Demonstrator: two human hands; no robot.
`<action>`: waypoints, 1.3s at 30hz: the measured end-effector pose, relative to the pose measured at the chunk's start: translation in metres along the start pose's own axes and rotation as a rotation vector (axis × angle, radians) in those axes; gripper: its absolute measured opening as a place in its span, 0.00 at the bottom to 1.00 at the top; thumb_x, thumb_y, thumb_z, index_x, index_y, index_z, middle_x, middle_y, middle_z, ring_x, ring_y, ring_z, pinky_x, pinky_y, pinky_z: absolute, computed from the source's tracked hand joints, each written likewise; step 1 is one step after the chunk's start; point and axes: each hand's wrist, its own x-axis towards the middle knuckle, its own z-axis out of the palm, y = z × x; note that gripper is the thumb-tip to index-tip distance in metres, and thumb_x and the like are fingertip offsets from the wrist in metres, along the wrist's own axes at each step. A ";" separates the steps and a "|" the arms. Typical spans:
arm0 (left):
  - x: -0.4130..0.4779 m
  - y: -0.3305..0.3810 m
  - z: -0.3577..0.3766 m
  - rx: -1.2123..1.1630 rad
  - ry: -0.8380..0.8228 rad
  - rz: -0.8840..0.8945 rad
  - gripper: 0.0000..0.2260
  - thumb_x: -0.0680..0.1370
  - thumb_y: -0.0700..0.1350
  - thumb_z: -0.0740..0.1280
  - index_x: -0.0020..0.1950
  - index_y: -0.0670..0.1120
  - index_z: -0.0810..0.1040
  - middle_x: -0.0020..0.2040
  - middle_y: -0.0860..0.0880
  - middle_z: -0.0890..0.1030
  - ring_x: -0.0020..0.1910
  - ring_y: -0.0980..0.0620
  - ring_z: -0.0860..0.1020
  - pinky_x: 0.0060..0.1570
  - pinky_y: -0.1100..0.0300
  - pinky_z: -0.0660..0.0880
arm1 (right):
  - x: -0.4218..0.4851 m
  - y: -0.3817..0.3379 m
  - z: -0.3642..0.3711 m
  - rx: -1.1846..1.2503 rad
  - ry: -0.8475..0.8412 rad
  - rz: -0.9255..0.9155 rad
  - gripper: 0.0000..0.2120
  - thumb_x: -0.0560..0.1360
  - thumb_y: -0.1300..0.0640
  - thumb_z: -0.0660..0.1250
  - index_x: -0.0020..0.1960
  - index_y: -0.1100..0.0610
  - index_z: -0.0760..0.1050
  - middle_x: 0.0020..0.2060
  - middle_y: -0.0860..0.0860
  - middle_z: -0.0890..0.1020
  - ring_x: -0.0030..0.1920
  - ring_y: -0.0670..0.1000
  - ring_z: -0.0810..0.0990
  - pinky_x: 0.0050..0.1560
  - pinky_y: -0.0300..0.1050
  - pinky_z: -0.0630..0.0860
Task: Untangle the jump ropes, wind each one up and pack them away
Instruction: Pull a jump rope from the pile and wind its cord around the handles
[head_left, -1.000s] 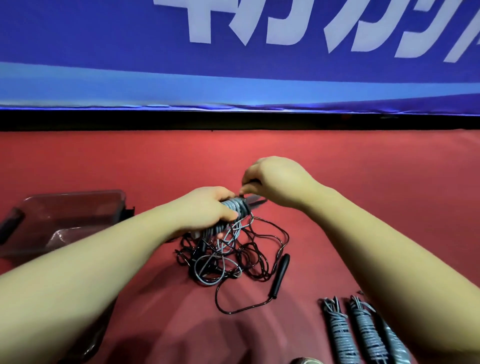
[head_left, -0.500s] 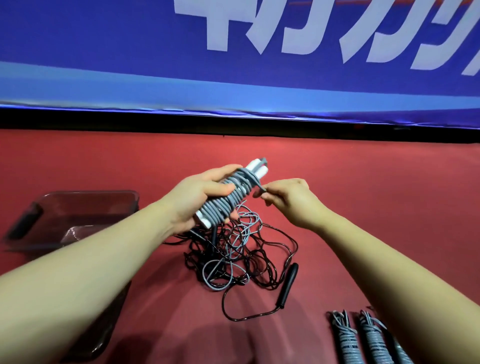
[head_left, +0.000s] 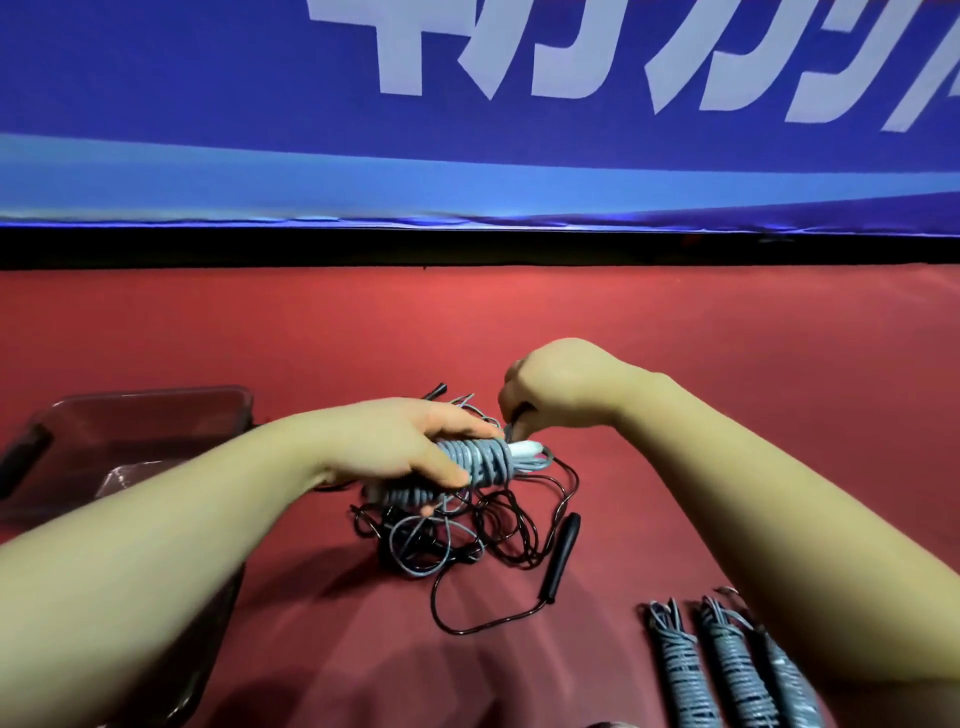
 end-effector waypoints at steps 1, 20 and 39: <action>-0.002 0.003 0.002 0.025 0.034 -0.023 0.22 0.68 0.45 0.73 0.58 0.62 0.75 0.55 0.54 0.80 0.42 0.58 0.78 0.45 0.58 0.78 | 0.003 -0.003 -0.001 0.036 0.031 0.012 0.13 0.73 0.45 0.67 0.53 0.51 0.80 0.49 0.50 0.81 0.50 0.53 0.77 0.38 0.42 0.65; -0.007 0.011 0.010 -0.173 0.627 0.350 0.28 0.74 0.34 0.67 0.63 0.63 0.63 0.63 0.50 0.66 0.51 0.65 0.72 0.50 0.66 0.76 | 0.026 -0.046 0.001 2.299 1.006 0.100 0.09 0.78 0.64 0.59 0.47 0.57 0.77 0.33 0.46 0.81 0.30 0.41 0.75 0.37 0.31 0.74; 0.011 0.006 0.019 0.143 0.988 0.421 0.33 0.68 0.31 0.70 0.70 0.50 0.66 0.65 0.55 0.63 0.58 0.69 0.63 0.57 0.79 0.57 | 0.023 -0.027 -0.040 2.268 0.423 0.633 0.15 0.83 0.55 0.51 0.40 0.55 0.68 0.30 0.46 0.67 0.28 0.44 0.61 0.34 0.38 0.63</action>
